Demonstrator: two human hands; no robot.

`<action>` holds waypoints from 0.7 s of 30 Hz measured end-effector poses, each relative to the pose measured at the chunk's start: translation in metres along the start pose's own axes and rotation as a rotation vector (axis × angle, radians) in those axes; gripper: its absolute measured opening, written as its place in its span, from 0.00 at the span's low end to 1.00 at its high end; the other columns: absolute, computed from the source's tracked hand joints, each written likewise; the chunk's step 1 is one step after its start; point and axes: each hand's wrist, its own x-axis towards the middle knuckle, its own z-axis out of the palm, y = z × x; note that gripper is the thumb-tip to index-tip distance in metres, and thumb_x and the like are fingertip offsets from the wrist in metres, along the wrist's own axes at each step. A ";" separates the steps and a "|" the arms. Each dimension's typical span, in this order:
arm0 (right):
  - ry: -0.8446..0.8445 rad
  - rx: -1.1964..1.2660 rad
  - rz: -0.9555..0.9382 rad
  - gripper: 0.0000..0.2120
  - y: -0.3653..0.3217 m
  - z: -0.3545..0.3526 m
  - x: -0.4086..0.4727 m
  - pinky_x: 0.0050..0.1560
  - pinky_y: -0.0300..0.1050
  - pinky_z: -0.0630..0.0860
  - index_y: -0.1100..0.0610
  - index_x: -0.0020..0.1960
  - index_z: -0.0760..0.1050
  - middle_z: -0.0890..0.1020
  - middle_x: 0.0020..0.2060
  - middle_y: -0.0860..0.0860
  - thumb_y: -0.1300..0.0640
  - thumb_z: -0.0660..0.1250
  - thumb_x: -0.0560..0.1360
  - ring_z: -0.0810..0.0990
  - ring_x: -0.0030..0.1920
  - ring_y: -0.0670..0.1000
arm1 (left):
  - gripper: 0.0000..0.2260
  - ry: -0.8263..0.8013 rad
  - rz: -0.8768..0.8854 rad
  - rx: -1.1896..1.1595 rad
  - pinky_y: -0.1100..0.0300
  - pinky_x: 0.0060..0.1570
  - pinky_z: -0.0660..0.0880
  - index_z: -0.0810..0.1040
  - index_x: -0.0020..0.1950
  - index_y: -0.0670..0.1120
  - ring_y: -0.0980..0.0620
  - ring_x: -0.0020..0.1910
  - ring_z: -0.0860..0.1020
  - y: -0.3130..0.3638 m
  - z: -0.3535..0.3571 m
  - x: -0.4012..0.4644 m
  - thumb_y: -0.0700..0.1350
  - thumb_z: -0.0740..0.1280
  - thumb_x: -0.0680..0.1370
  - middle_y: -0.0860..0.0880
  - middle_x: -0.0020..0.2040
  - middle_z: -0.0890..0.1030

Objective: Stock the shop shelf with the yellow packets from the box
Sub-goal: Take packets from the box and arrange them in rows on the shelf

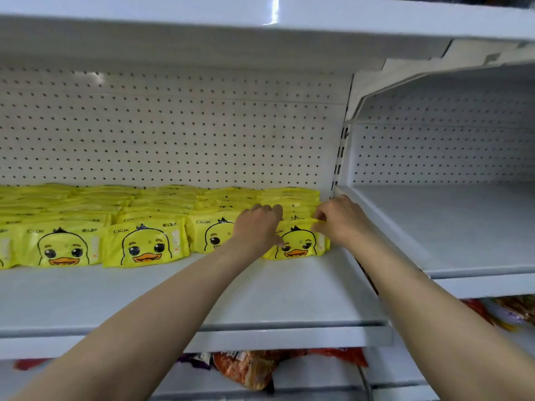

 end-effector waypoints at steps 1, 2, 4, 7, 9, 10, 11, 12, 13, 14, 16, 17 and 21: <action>0.005 -0.012 0.007 0.09 0.004 0.002 -0.001 0.52 0.49 0.73 0.47 0.51 0.82 0.81 0.50 0.52 0.47 0.71 0.72 0.75 0.58 0.56 | 0.26 0.010 0.003 0.011 0.54 0.48 0.70 0.71 0.61 0.46 0.45 0.58 0.74 0.003 0.002 0.004 0.56 0.74 0.71 0.47 0.54 0.78; 0.016 -0.021 0.013 0.08 0.007 0.004 -0.001 0.50 0.48 0.72 0.48 0.50 0.82 0.81 0.50 0.53 0.47 0.70 0.72 0.74 0.57 0.57 | 0.26 0.018 0.004 0.017 0.53 0.49 0.71 0.71 0.61 0.45 0.45 0.58 0.74 0.004 0.003 0.008 0.57 0.74 0.71 0.47 0.53 0.79; 0.049 -0.048 0.001 0.09 0.012 0.008 -0.001 0.50 0.49 0.71 0.49 0.51 0.81 0.81 0.51 0.53 0.48 0.69 0.73 0.73 0.58 0.57 | 0.26 0.029 0.003 0.030 0.53 0.51 0.71 0.71 0.60 0.45 0.45 0.58 0.73 0.005 0.006 0.013 0.58 0.74 0.71 0.47 0.53 0.79; 0.099 -0.075 -0.049 0.21 0.017 0.011 -0.001 0.58 0.50 0.70 0.49 0.63 0.76 0.78 0.59 0.51 0.42 0.70 0.73 0.69 0.64 0.55 | 0.26 0.055 0.011 0.101 0.52 0.57 0.69 0.71 0.62 0.45 0.45 0.62 0.70 0.007 0.010 0.015 0.58 0.73 0.72 0.47 0.58 0.77; 0.077 -0.063 -0.100 0.35 0.016 0.014 0.000 0.66 0.50 0.67 0.48 0.71 0.69 0.72 0.68 0.51 0.36 0.72 0.69 0.65 0.70 0.54 | 0.29 0.080 0.017 0.124 0.52 0.60 0.67 0.69 0.65 0.46 0.45 0.64 0.68 0.010 0.013 0.015 0.59 0.72 0.71 0.46 0.61 0.74; 0.046 -0.062 -0.125 0.41 0.015 0.016 0.001 0.70 0.51 0.64 0.48 0.74 0.65 0.68 0.72 0.51 0.34 0.73 0.67 0.62 0.74 0.54 | 0.32 0.085 0.026 0.119 0.52 0.62 0.66 0.68 0.67 0.46 0.45 0.65 0.67 0.011 0.014 0.016 0.61 0.73 0.70 0.46 0.64 0.72; 0.007 -0.064 -0.143 0.47 0.013 0.018 0.003 0.74 0.52 0.60 0.48 0.77 0.60 0.63 0.77 0.51 0.34 0.74 0.65 0.57 0.77 0.53 | 0.37 0.073 0.035 0.105 0.51 0.65 0.65 0.66 0.70 0.47 0.45 0.68 0.65 0.013 0.017 0.017 0.63 0.74 0.68 0.46 0.67 0.69; -0.033 -0.068 -0.157 0.51 0.011 0.021 0.005 0.76 0.54 0.56 0.48 0.79 0.55 0.57 0.79 0.51 0.33 0.75 0.64 0.52 0.79 0.52 | 0.43 0.038 0.040 0.089 0.50 0.69 0.61 0.62 0.73 0.47 0.45 0.72 0.61 0.015 0.019 0.019 0.64 0.74 0.66 0.46 0.71 0.66; -0.064 -0.070 -0.169 0.55 0.009 0.024 0.007 0.77 0.56 0.54 0.49 0.80 0.50 0.52 0.80 0.51 0.34 0.75 0.64 0.47 0.80 0.51 | 0.49 -0.010 0.039 0.088 0.49 0.73 0.56 0.57 0.77 0.47 0.45 0.75 0.57 0.016 0.022 0.021 0.66 0.75 0.64 0.45 0.75 0.61; -0.087 -0.070 -0.178 0.57 0.008 0.028 0.010 0.77 0.57 0.52 0.50 0.81 0.47 0.48 0.81 0.51 0.34 0.76 0.63 0.44 0.80 0.51 | 0.54 -0.057 0.033 0.105 0.47 0.75 0.51 0.52 0.78 0.46 0.45 0.78 0.51 0.018 0.025 0.023 0.67 0.74 0.63 0.45 0.78 0.55; -0.119 -0.063 -0.187 0.60 0.006 0.034 0.012 0.78 0.58 0.50 0.51 0.81 0.44 0.45 0.81 0.51 0.34 0.76 0.63 0.41 0.80 0.51 | 0.58 -0.122 0.017 0.152 0.44 0.76 0.45 0.44 0.79 0.44 0.45 0.79 0.44 0.018 0.031 0.027 0.67 0.74 0.63 0.44 0.80 0.48; -0.128 -0.061 -0.188 0.61 0.006 0.038 0.013 0.78 0.58 0.50 0.51 0.81 0.42 0.44 0.81 0.51 0.34 0.76 0.63 0.41 0.80 0.51 | 0.59 -0.137 0.011 0.168 0.43 0.76 0.44 0.41 0.79 0.44 0.46 0.79 0.43 0.017 0.034 0.029 0.67 0.74 0.64 0.44 0.80 0.46; -0.125 -0.064 -0.186 0.59 0.005 0.049 0.016 0.78 0.57 0.49 0.51 0.81 0.42 0.45 0.81 0.50 0.36 0.76 0.64 0.42 0.80 0.51 | 0.59 -0.151 0.008 0.222 0.41 0.76 0.42 0.41 0.79 0.44 0.46 0.79 0.43 0.014 0.040 0.033 0.65 0.75 0.65 0.45 0.80 0.47</action>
